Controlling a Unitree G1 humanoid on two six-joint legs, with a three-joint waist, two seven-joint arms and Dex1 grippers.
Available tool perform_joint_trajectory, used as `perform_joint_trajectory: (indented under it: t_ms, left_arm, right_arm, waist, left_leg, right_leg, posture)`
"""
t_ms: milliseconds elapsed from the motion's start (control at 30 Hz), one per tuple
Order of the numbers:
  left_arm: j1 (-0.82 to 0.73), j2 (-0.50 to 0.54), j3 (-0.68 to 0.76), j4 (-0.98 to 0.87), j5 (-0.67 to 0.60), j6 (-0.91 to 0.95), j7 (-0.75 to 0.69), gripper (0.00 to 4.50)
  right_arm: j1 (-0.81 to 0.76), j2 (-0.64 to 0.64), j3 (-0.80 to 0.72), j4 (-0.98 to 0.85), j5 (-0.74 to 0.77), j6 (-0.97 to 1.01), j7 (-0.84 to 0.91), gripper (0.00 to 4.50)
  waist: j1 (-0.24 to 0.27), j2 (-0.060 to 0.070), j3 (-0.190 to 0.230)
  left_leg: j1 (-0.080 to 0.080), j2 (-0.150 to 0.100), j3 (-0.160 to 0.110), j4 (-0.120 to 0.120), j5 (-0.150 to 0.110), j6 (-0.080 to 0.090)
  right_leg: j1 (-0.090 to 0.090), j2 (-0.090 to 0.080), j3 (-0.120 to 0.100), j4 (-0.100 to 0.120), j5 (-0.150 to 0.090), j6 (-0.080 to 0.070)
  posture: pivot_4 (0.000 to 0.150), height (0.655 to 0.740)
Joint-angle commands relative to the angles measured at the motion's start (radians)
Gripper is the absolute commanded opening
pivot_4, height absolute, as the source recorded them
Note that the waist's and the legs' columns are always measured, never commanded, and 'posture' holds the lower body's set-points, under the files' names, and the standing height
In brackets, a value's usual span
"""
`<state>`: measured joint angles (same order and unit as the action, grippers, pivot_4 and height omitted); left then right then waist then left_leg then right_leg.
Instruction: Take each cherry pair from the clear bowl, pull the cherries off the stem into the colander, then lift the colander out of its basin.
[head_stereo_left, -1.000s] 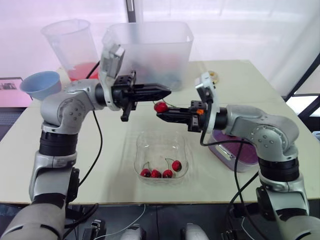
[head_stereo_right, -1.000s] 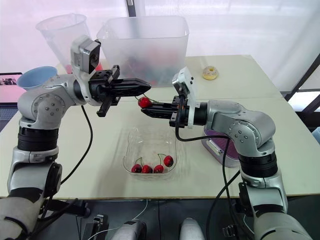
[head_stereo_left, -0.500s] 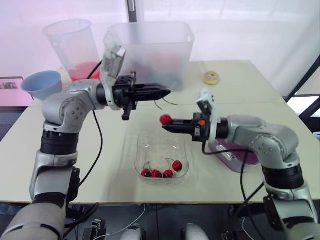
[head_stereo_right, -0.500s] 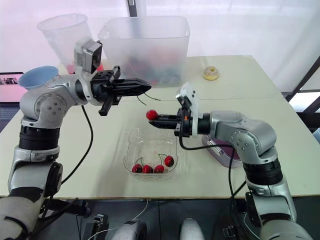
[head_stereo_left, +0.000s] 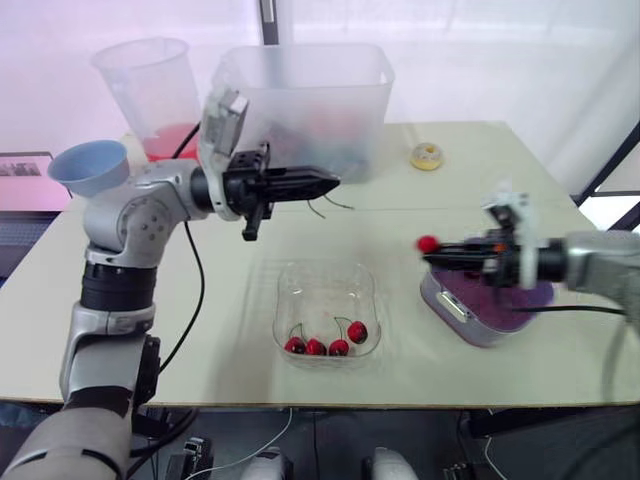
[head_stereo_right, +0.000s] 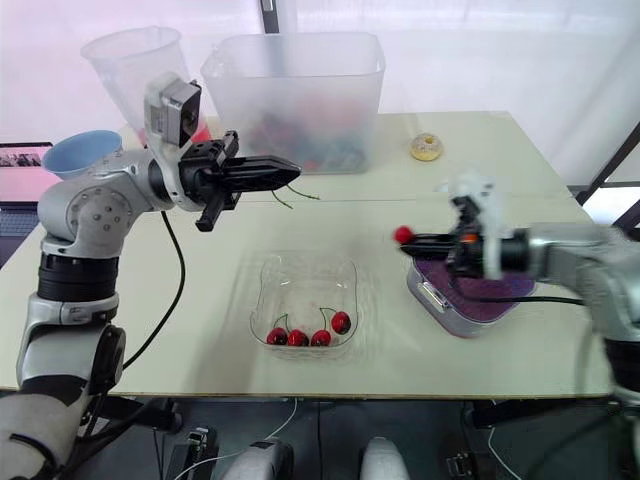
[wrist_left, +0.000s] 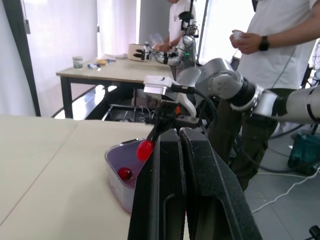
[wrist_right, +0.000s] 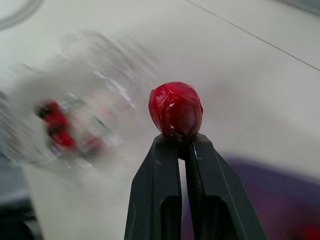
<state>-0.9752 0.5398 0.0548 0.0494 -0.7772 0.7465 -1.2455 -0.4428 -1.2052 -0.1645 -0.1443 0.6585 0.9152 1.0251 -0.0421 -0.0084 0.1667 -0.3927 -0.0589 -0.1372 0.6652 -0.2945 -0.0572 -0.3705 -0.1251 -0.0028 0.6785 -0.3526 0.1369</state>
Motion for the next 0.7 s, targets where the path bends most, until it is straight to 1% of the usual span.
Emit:
perform_joint_trajectory:
  t_ms: [33, 167, 267, 333, 400, 467, 500, 700]
  left_arm:
    - [0.005, 0.001, 0.027, -0.04, -0.021, -0.012, 0.01, 0.0]
    - [0.015, -0.001, 0.028, -0.049, -0.022, -0.012, 0.016, 0.0]
    - [0.017, 0.0, 0.029, -0.051, -0.023, -0.011, 0.018, 0.0]
    - [0.019, 0.002, 0.029, -0.054, -0.023, -0.01, 0.02, 0.0]
    - [0.022, 0.004, 0.03, -0.057, -0.024, -0.009, 0.022, 0.0]
    - [0.024, 0.006, 0.031, -0.059, -0.025, -0.009, 0.023, 0.0]
    - [0.025, 0.007, 0.031, -0.06, -0.026, -0.009, 0.024, 0.0]
    - [0.035, 0.015, 0.033, -0.069, -0.034, -0.006, 0.029, 0.0]
  right_arm:
    - [0.047, -0.078, 0.01, 0.082, -0.113, -0.111, 0.063, 0.02]
    - [0.074, -0.102, 0.064, 0.141, -0.198, -0.171, 0.092, 0.02]
    - [0.069, -0.09, 0.096, 0.155, -0.234, -0.184, 0.101, 1.13]
    - [0.064, -0.085, 0.116, 0.161, -0.261, -0.195, 0.101, 2.07]
    - [0.052, -0.075, 0.124, 0.164, -0.273, -0.199, 0.104, 3.16]
    - [0.039, -0.075, 0.121, 0.163, -0.277, -0.201, 0.115, 4.09]
    - [0.033, -0.077, 0.118, 0.162, -0.276, -0.2, 0.118, 4.49]
    - [-0.038, -0.088, 0.05, 0.137, -0.224, -0.167, 0.154, 4.49]
  waist:
    - [-0.005, 0.0, 0.0]
    - [-0.009, 0.0, 0.0]
    - [-0.004, 0.0, 0.0]
    - [-0.002, 0.0, 0.0]
    - [0.001, 0.0, 0.0]
    - [0.001, 0.0, 0.0]
    - [0.0, 0.0, 0.0]
    - [0.0, 0.0, 0.0]
  left_leg:
    - [0.0, 0.0, 0.001, 0.0, 0.0, 0.0]
    - [0.001, 0.002, 0.002, 0.0, 0.0, 0.0]
    - [0.0, 0.002, 0.002, 0.0, 0.0, 0.0]
    - [0.0, 0.002, 0.002, 0.0, 0.0, 0.0]
    - [0.0, 0.002, 0.002, 0.0, 0.0, 0.0]
    - [0.0, 0.002, 0.001, 0.0, 0.0, 0.0]
    - [0.0, 0.002, 0.001, 0.0, 0.0, 0.0]
    - [0.0, 0.002, 0.001, 0.0, 0.0, 0.0]
  right_leg:
    - [0.0, 0.0, 0.0, 0.0, 0.0, 0.0]
    - [-0.001, 0.001, 0.001, 0.0, 0.0, 0.0]
    - [-0.001, 0.001, 0.001, 0.0, 0.0, 0.0]
    - [-0.001, 0.001, 0.001, 0.0, 0.0, 0.0]
    - [0.0, 0.001, 0.001, 0.0, 0.0, 0.0]
    - [0.0, 0.0, 0.001, -0.001, 0.0, 0.0]
    - [0.0, 0.0, 0.001, -0.001, 0.0, 0.0]
    - [0.0, 0.0, 0.001, -0.001, 0.0, 0.0]
  posture:
    - [0.15, 0.74]
    - [0.15, 0.74]
    - [0.15, 0.74]
    - [0.15, 0.74]
    - [0.15, 0.74]
    - [0.15, 0.74]
    - [0.15, 0.74]
    - [0.15, 0.74]
